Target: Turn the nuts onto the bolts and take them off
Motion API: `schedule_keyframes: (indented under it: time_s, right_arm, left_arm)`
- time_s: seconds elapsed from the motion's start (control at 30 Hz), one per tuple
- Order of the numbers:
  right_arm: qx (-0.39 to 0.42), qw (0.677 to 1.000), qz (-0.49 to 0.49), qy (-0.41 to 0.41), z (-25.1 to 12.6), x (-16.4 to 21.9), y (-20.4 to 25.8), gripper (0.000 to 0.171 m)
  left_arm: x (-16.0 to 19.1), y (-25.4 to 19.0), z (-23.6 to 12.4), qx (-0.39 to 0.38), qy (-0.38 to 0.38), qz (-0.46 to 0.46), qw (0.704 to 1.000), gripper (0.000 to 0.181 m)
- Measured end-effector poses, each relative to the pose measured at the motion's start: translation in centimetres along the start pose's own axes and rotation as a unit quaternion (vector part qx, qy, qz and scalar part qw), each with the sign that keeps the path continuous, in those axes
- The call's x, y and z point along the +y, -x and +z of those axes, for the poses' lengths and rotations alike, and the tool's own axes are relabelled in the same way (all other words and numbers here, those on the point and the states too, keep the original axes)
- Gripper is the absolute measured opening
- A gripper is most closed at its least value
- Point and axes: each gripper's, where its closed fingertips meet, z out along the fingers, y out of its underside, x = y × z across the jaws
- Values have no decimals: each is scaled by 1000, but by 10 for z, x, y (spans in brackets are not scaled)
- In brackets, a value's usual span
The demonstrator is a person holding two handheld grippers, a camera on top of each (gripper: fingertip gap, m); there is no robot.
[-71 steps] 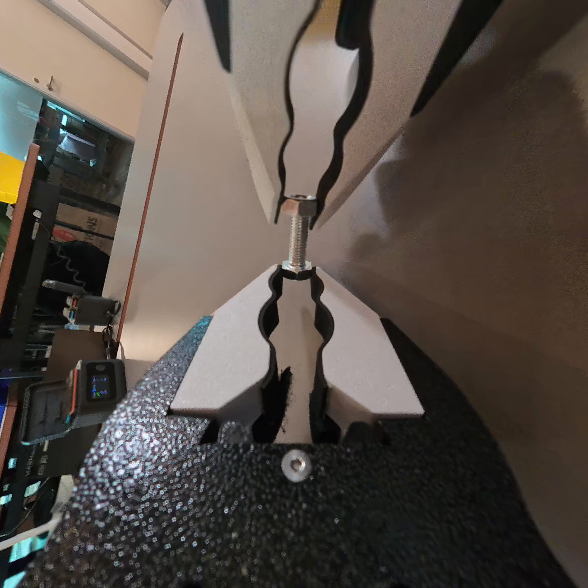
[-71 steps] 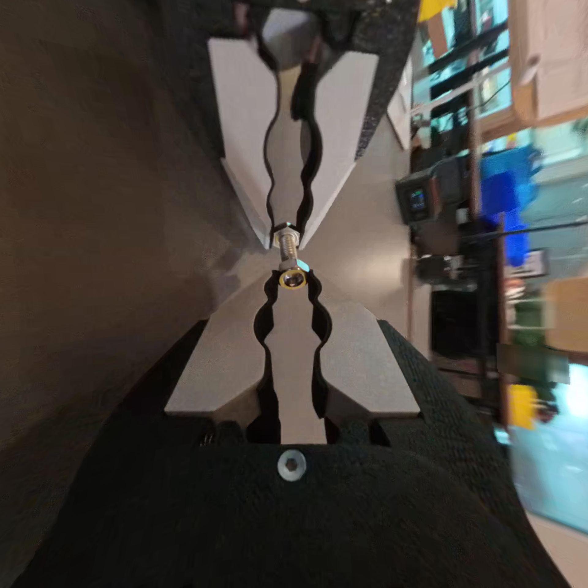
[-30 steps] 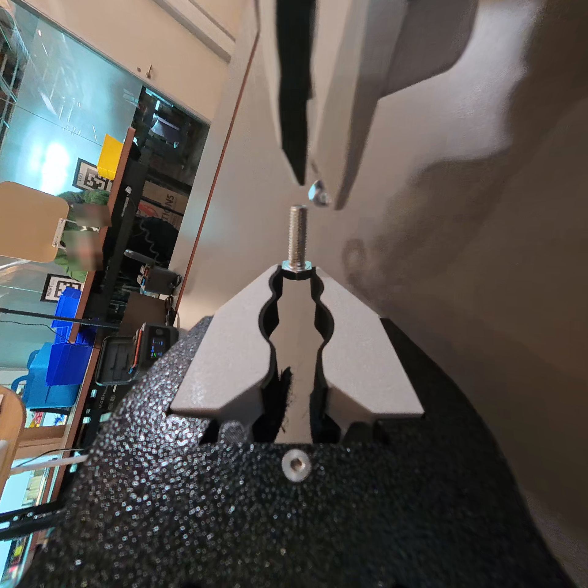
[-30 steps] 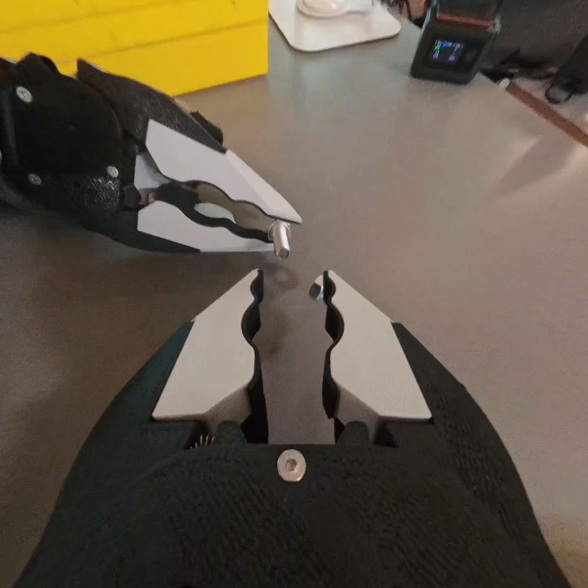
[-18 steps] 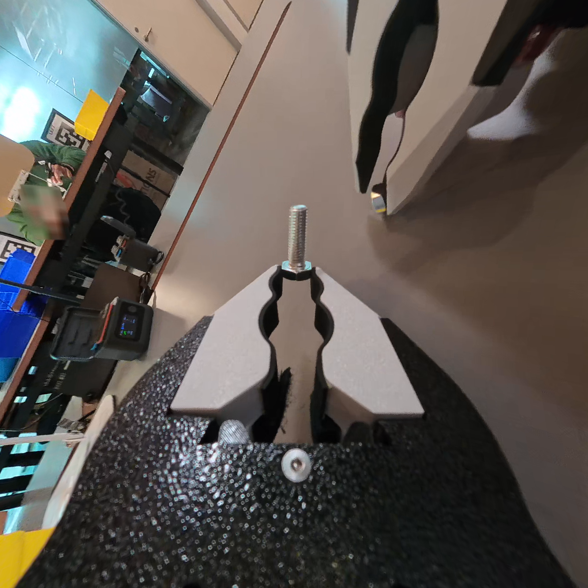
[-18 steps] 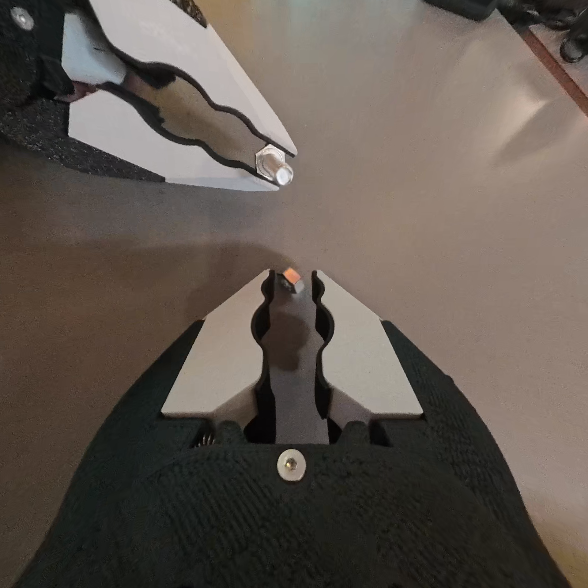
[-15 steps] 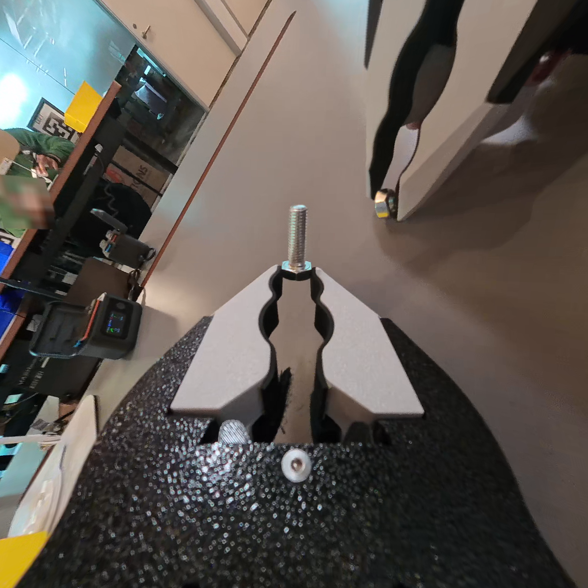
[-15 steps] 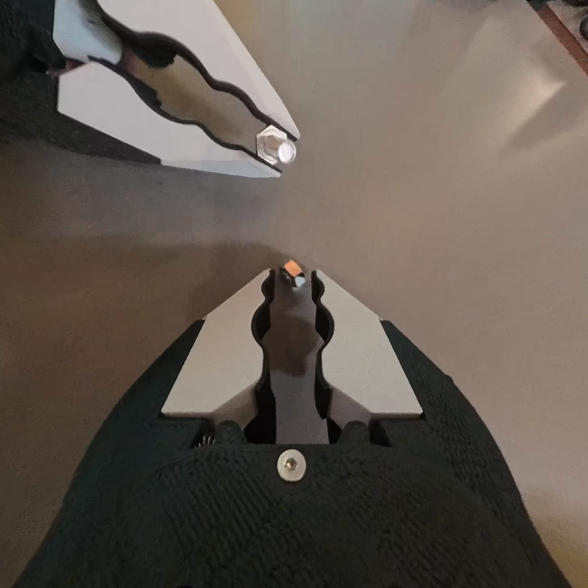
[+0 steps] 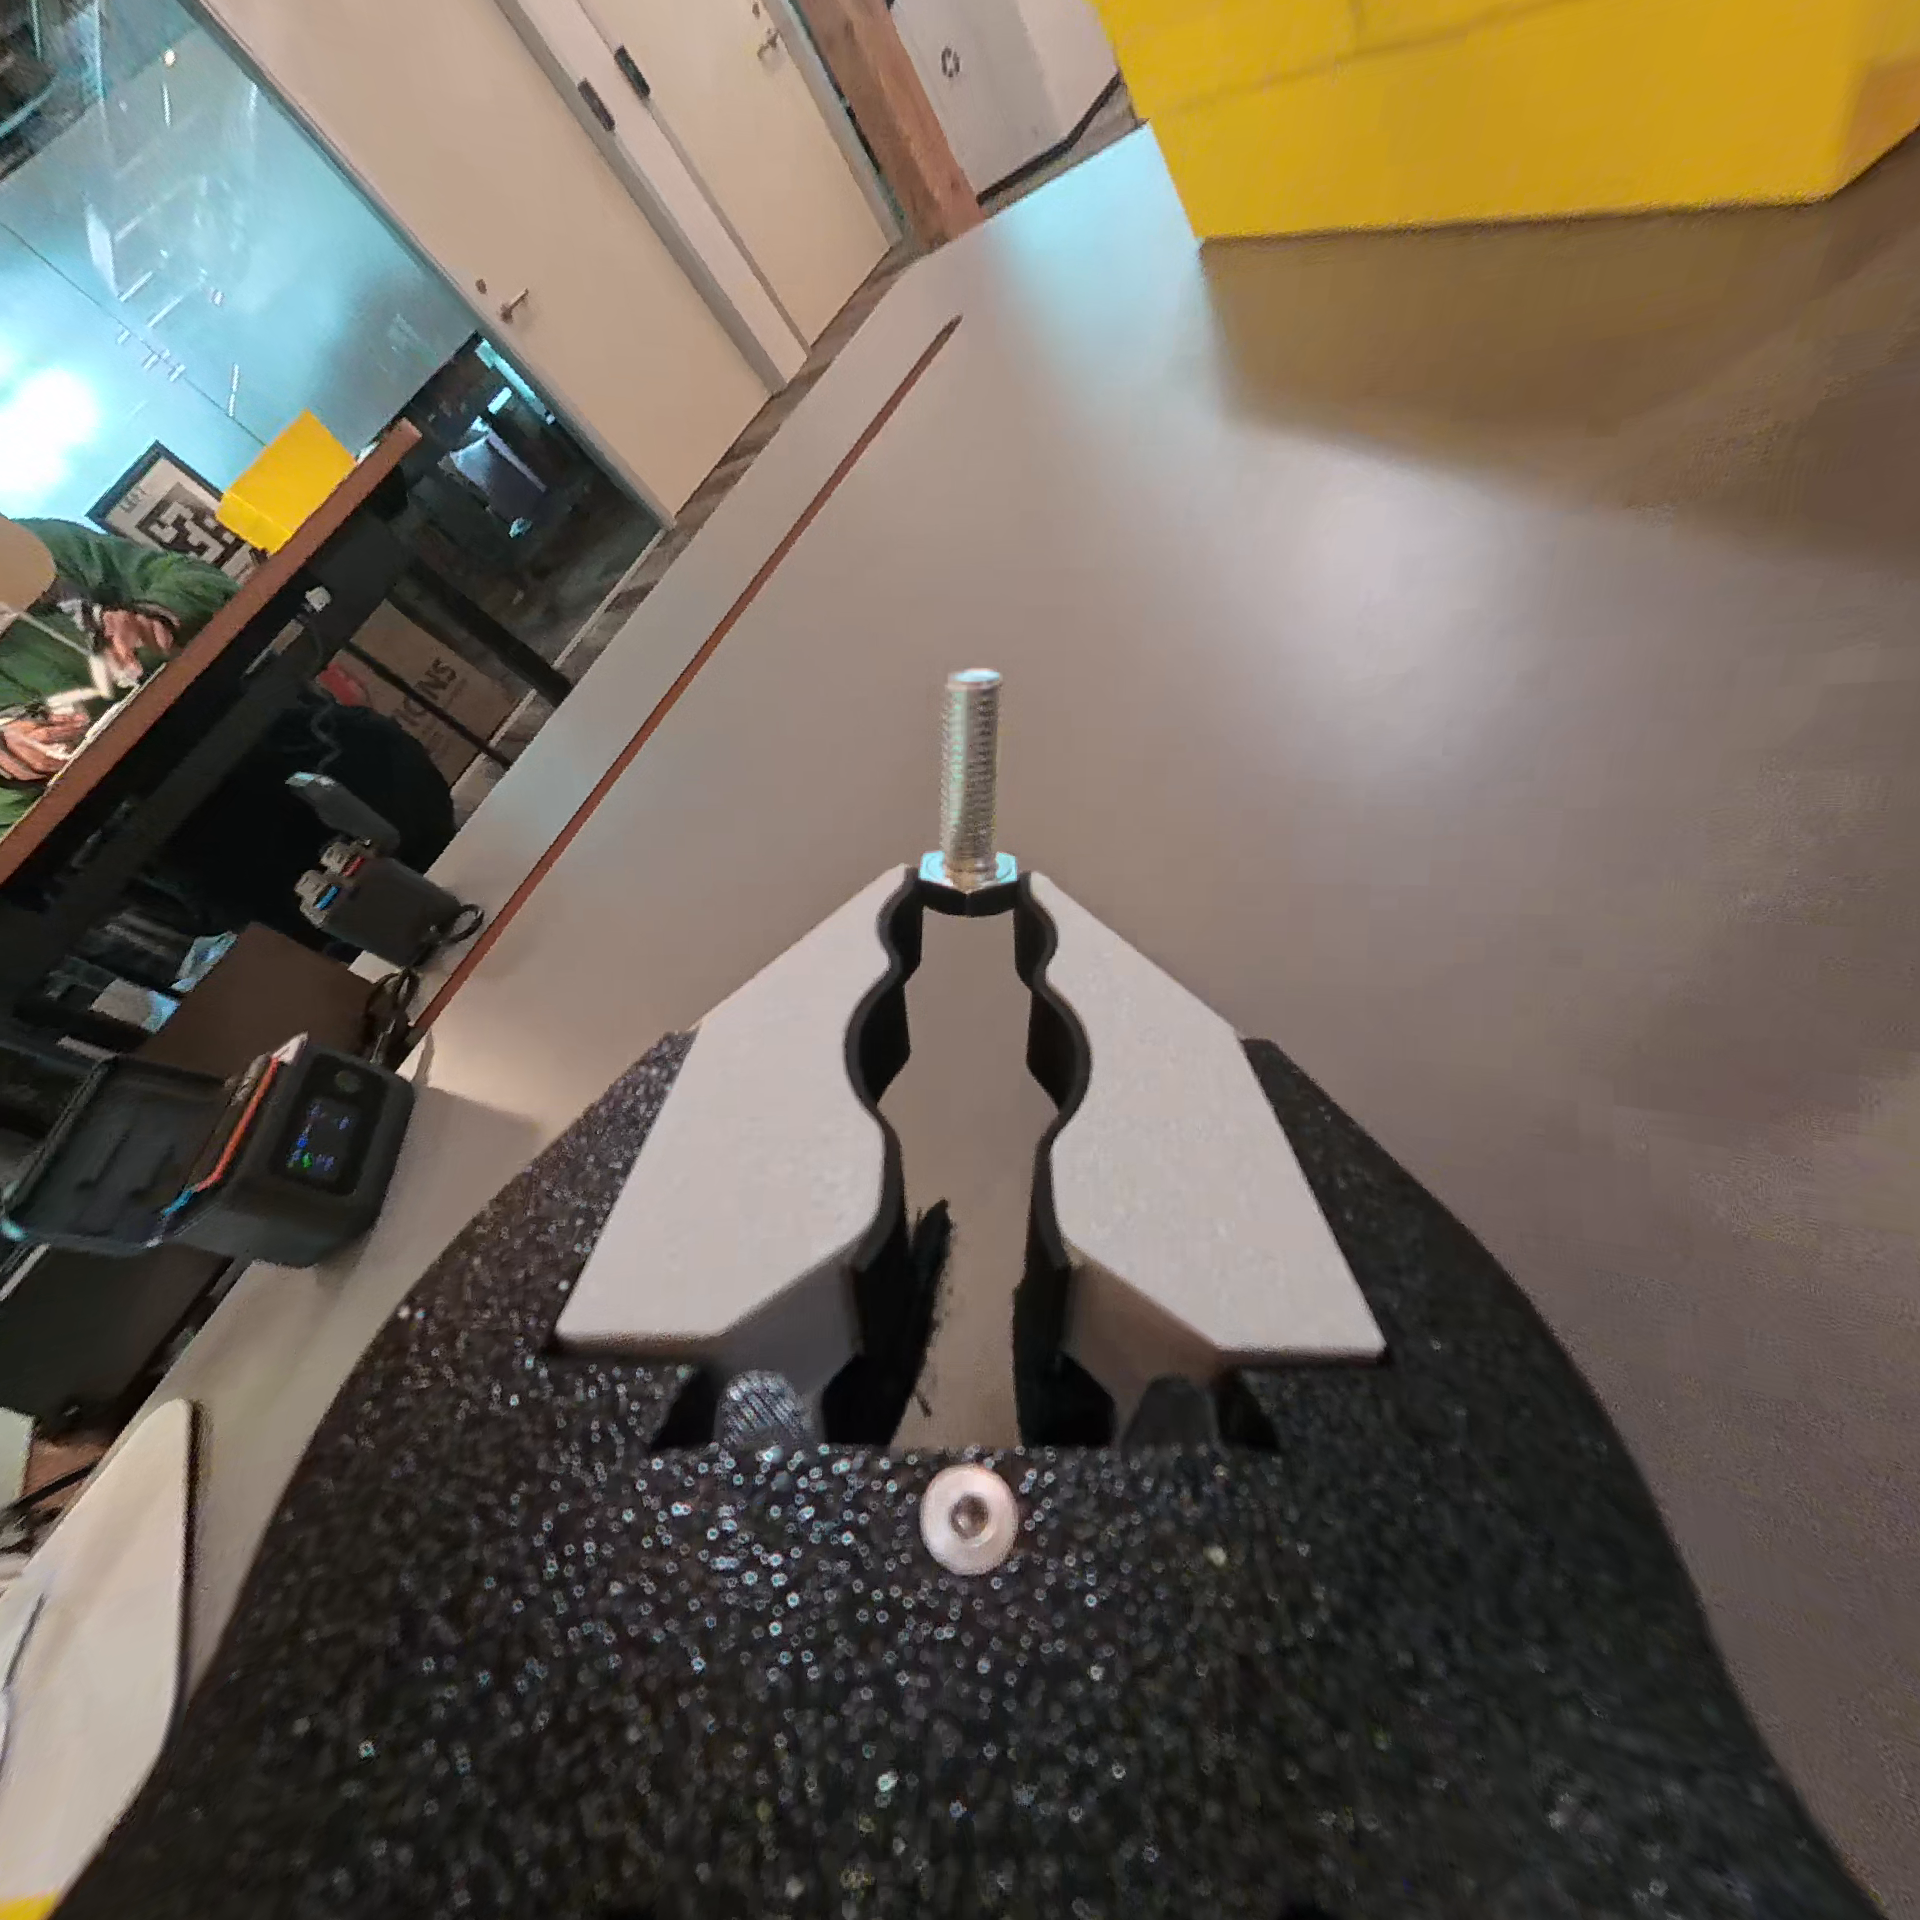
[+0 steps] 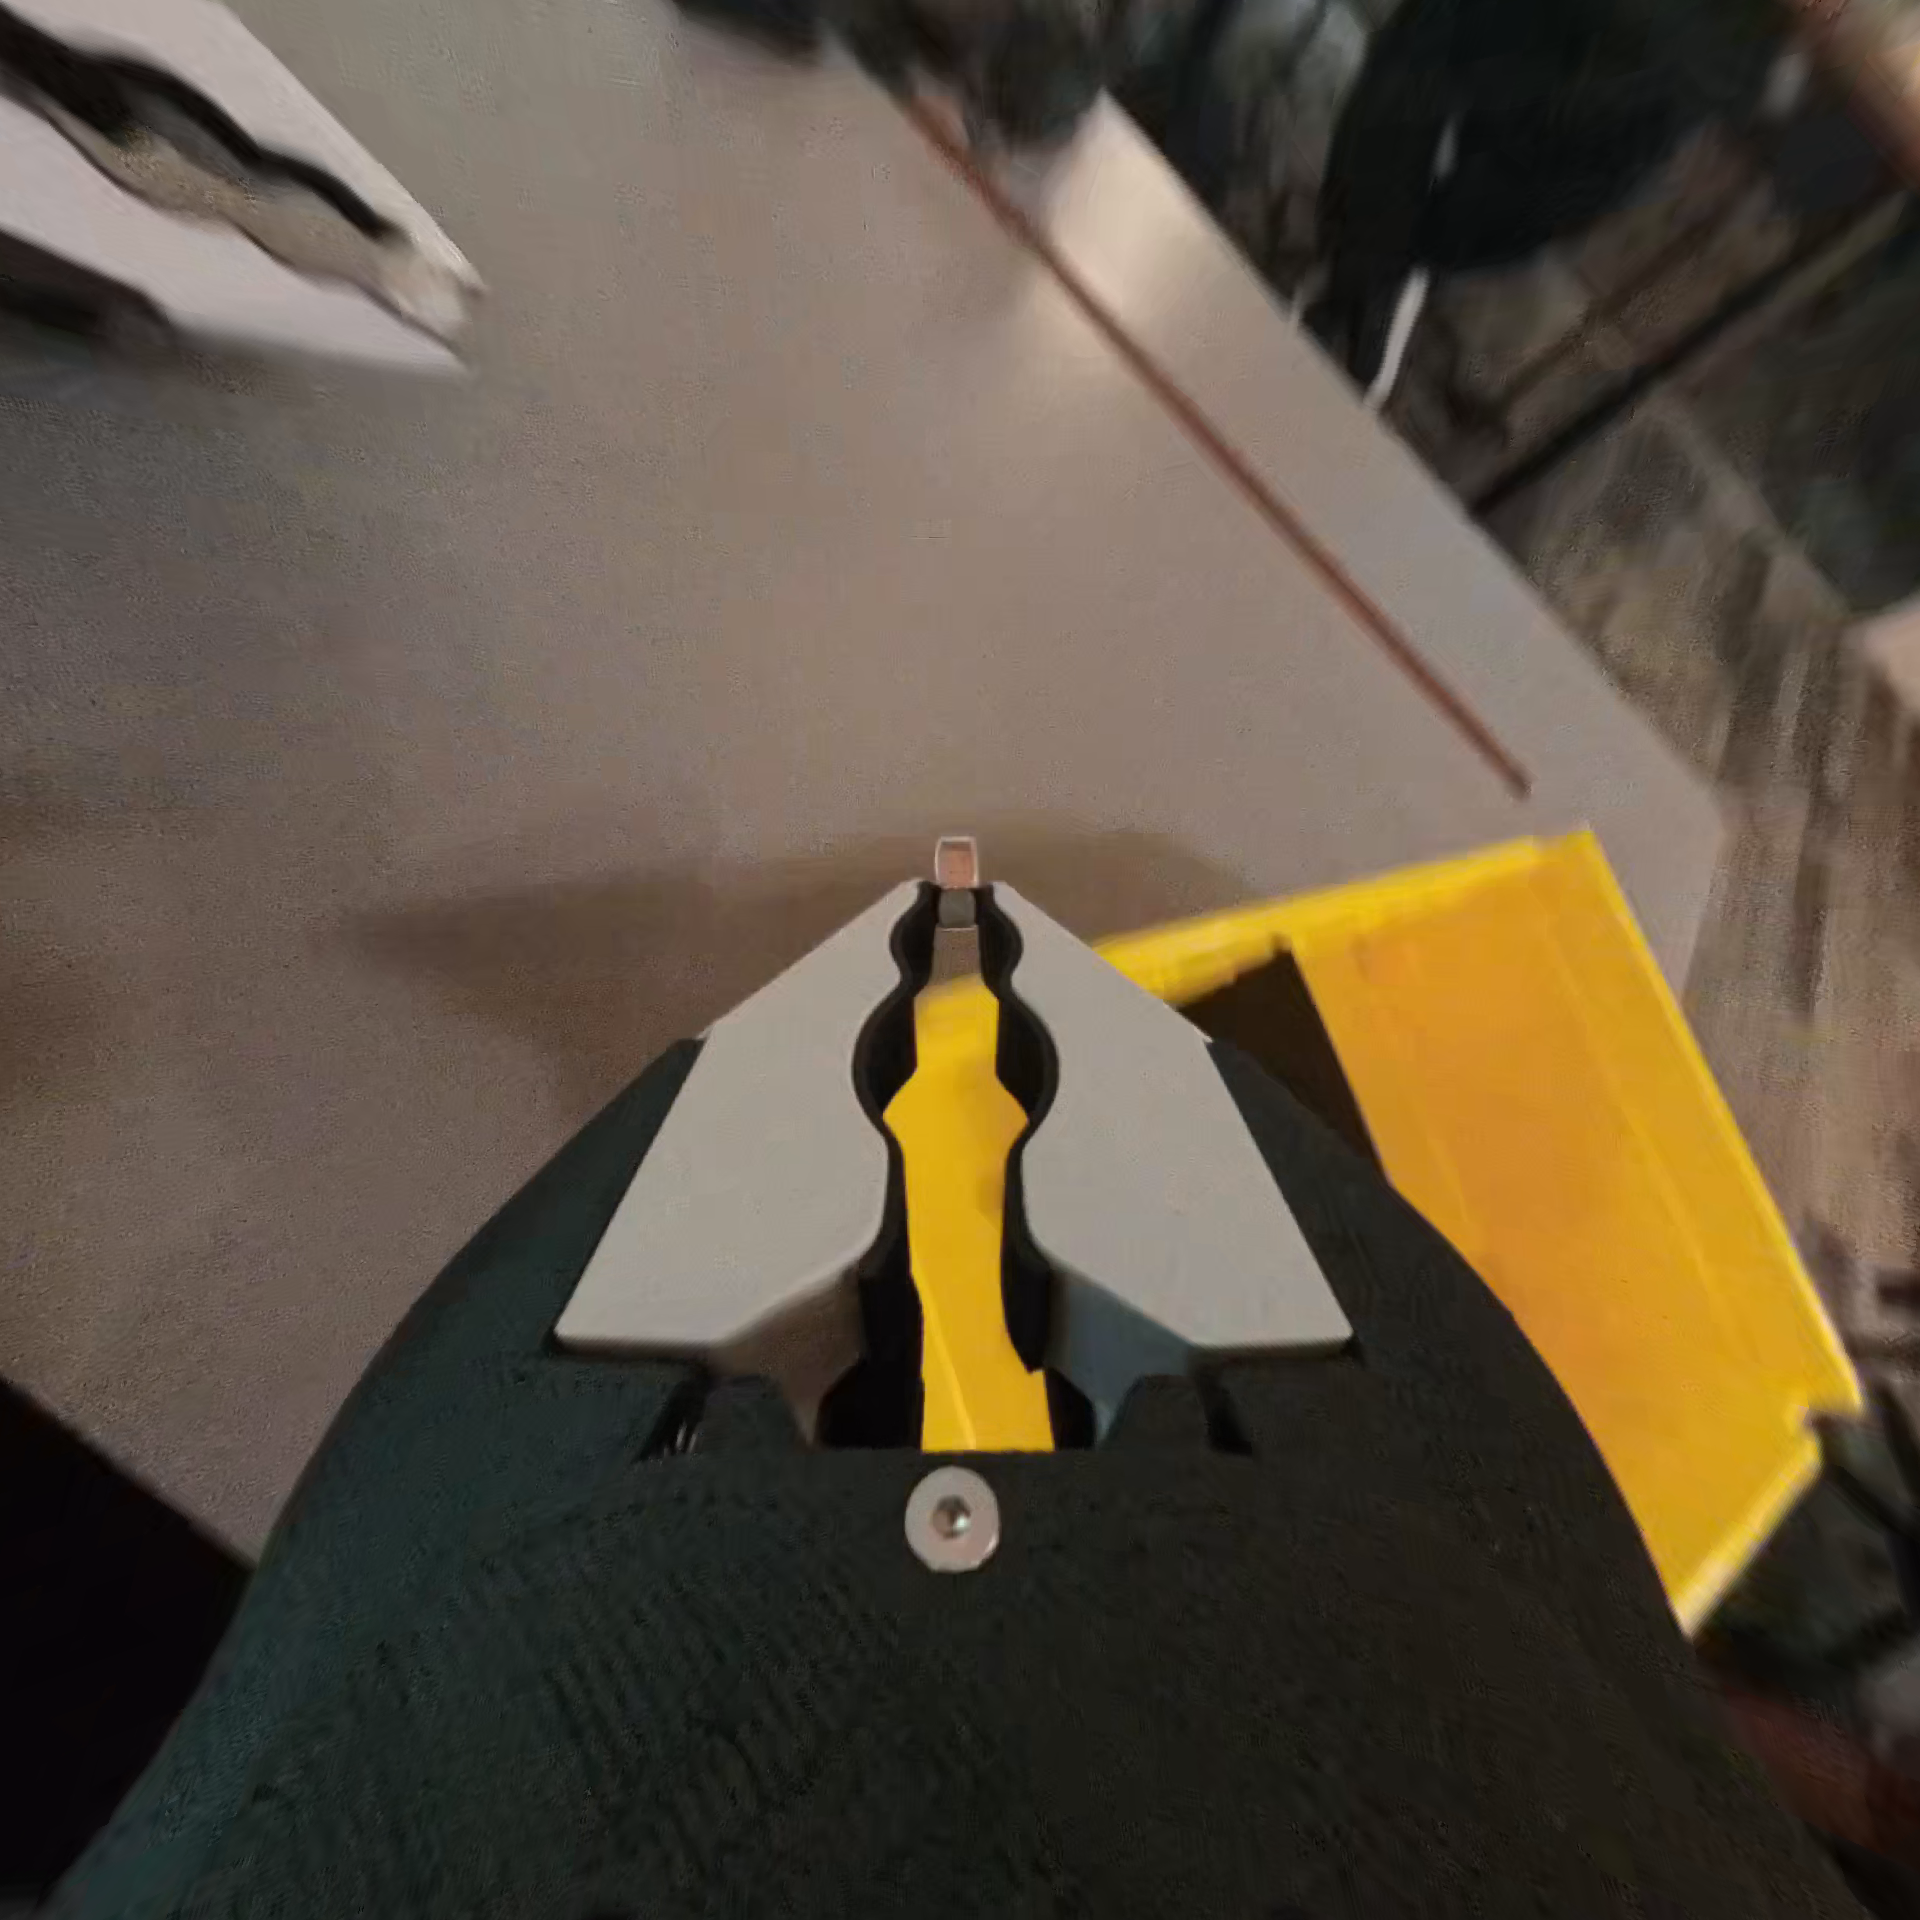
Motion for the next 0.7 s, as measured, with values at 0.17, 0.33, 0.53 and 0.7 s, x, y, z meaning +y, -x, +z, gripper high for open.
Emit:
schedule_keyframes:
  time_s: [0.17, 0.33, 0.53, 0.7]
  right_arm:
    - [-39, 955, 132, 262, -16, 137, -38, 7]
    - [-63, 930, 141, 332, -8, 183, -46, 11]
    - [9, 926, 158, 343, -9, 183, -73, 28]
    - [141, 977, 61, 147, -18, 80, -76, 27]
  left_arm:
    - [-12, -14, 0, 31, -26, -9, 999, 15]
    - [-14, -21, -1, 47, -30, 3, 998, 15]
    - [-18, -22, -3, 51, -39, 0, 998, 15]
    - [-34, -32, -9, 79, -82, -26, 993, 15]
